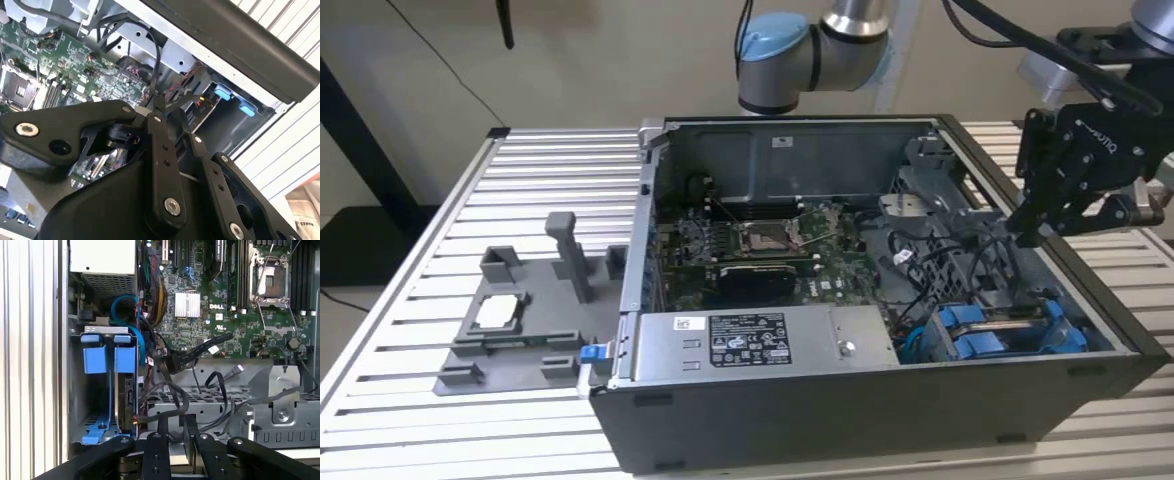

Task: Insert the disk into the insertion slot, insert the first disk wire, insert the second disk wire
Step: 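Insert the second disk wire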

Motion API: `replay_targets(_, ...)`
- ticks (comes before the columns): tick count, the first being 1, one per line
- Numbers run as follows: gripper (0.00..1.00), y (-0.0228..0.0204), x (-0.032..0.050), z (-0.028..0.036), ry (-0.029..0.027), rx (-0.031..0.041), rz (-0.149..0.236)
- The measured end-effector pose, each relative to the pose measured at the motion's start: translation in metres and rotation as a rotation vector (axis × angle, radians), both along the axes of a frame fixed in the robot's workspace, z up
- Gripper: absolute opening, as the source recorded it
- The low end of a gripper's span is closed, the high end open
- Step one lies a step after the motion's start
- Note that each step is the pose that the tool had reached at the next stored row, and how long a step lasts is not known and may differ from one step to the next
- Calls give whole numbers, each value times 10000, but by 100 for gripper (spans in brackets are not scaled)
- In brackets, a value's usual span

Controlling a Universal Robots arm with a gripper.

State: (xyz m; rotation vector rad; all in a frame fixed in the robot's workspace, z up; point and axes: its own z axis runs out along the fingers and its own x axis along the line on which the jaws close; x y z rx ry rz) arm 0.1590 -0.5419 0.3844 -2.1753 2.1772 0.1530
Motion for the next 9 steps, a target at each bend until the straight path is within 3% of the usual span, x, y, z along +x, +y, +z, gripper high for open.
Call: replay_targets(9,27,0,-269,33,-493,-1,0)
